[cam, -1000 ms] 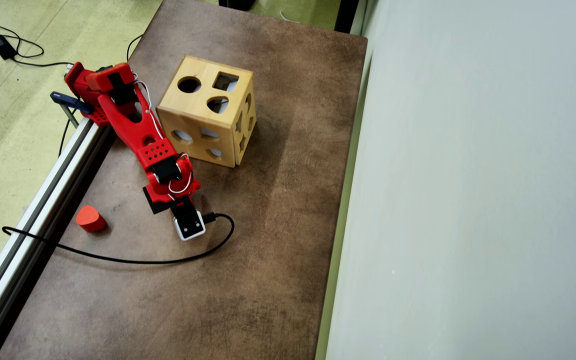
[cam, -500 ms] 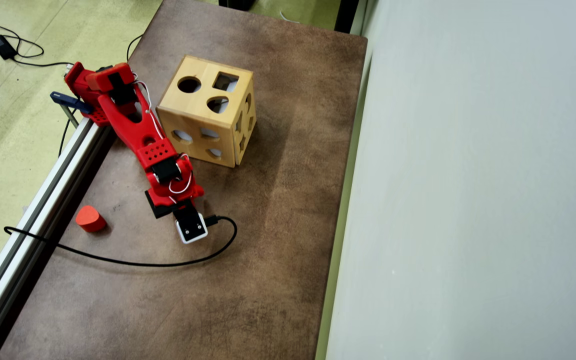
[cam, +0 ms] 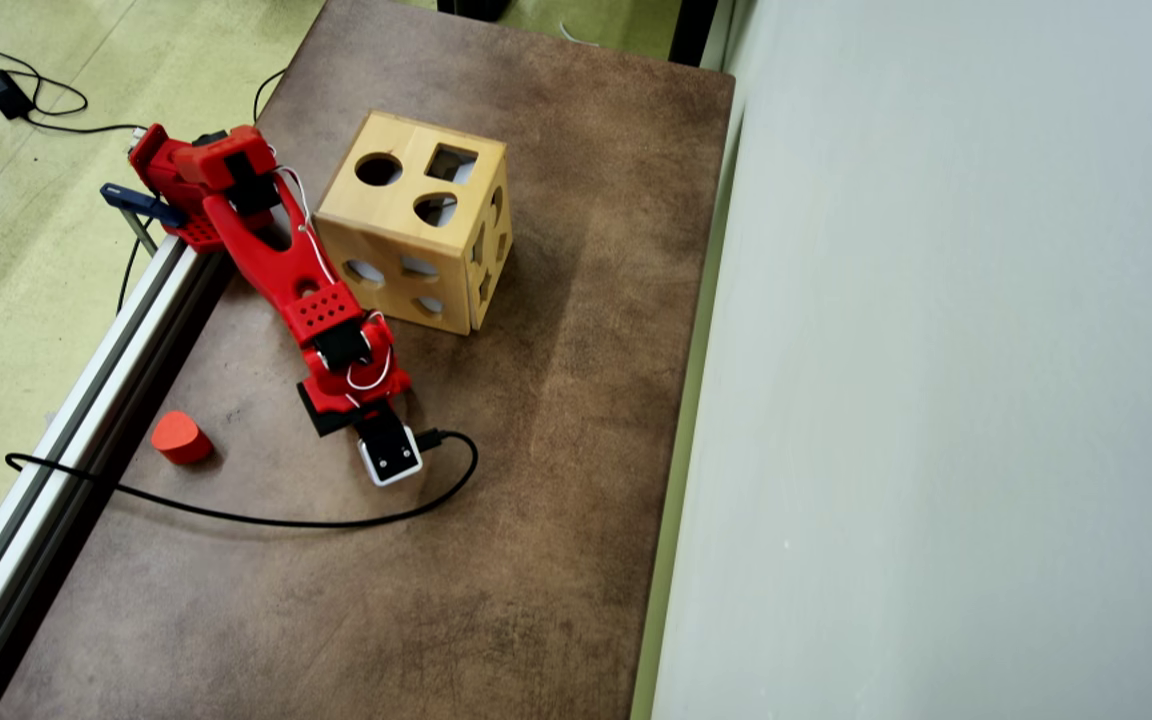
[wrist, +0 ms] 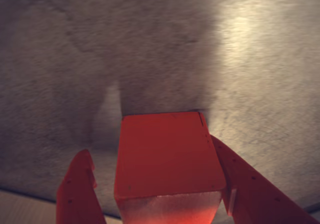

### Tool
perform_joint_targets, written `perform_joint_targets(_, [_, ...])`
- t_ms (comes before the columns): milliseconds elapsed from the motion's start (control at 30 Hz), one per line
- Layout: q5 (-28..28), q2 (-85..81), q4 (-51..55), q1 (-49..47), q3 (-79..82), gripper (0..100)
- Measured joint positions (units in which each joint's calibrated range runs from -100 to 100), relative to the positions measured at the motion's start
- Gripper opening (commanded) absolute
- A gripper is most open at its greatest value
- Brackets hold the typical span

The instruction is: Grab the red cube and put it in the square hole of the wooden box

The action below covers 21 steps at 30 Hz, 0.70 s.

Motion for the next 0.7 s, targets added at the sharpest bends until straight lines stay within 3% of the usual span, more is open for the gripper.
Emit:
perform_joint_targets(367, [0.00, 0.00, 3.79, -1.58, 0.00, 31])
perform_joint_targets(700, [0.00, -0.25, 3.87, -1.58, -0.09, 1])
